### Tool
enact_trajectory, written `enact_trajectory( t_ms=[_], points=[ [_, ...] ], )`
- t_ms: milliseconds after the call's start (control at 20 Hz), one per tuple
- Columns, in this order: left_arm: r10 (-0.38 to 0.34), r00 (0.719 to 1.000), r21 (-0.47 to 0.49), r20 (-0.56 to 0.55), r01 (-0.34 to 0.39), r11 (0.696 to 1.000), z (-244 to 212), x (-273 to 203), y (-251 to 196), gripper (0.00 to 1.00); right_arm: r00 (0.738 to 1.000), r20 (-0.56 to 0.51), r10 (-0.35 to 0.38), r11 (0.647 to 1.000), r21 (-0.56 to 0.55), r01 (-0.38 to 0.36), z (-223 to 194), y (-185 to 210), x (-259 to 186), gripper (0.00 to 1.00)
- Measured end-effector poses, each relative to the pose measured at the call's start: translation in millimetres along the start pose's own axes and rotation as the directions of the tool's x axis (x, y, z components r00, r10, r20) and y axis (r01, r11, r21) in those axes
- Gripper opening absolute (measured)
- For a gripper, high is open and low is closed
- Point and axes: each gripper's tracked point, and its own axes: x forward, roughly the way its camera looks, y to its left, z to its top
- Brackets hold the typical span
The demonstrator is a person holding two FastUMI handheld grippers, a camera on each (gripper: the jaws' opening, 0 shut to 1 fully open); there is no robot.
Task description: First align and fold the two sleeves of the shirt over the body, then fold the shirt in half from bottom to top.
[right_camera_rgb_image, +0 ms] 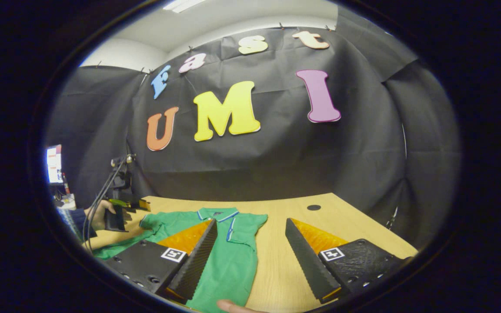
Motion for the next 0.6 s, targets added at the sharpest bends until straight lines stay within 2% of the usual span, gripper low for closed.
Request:
enact_trajectory(
  t_ms=[100,250,300,350,400,450,500,550,600],
  points=[
    [0.029,0.998,-0.015,-0.049,-0.03,0.999,-13.5,10.7,6.4,1.0,1.0,-0.002,0.031,1.0,0.002,-0.031,-0.7,7.7,0.3,0.96],
    [0.052,0.998,0.016,-0.033,-0.052,0.999,-9.5,8.3,12.4,1.0,0.998,-0.007,0.069,0.996,-0.052,-0.07,-5.2,24.0,-1.7,0.95],
    [0.045,0.998,0.012,-0.035,-0.045,0.999,-9.5,9.2,11.9,0.98,0.997,-0.007,0.081,0.994,-0.069,-0.082,-6.6,29.3,-2.7,0.92],
    [0.052,0.998,0.014,-0.041,-0.052,0.999,-8.4,9.9,14.5,0.94,0.996,-0.005,0.092,0.992,-0.09,-0.092,-7.0,33.5,-3.5,0.92],
    [0.057,0.998,0.015,-0.039,-0.057,0.998,-8.1,11.9,15.7,0.83,0.996,0.0,0.094,0.99,-0.11,-0.093,-6.4,35.1,-3.6,0.96],
    [0.051,0.998,0.007,-0.046,-0.05,0.999,-10.3,12.3,10.4,0.8,0.996,0.008,0.086,0.988,-0.127,-0.084,-6.2,33.2,-4.4,0.96],
    [0.044,0.998,0.004,-0.047,-0.043,0.999,-11.0,13.7,5.9,0.83,0.997,0.012,0.076,0.988,-0.135,-0.074,-6.6,31.2,-4.1,0.96],
    [0.034,0.998,0.002,-0.047,-0.034,0.999,-11.3,14.8,3.3,0.7,0.998,0.013,0.069,0.989,-0.131,-0.067,-5.6,30.0,-3.0,0.96],
    [0.023,0.999,-0.001,-0.048,-0.023,1.0,-11.1,15.1,-1.2,0.61,0.998,0.011,0.066,0.991,-0.118,-0.065,-6.7,28.8,-2.6,0.96]
  ],
)
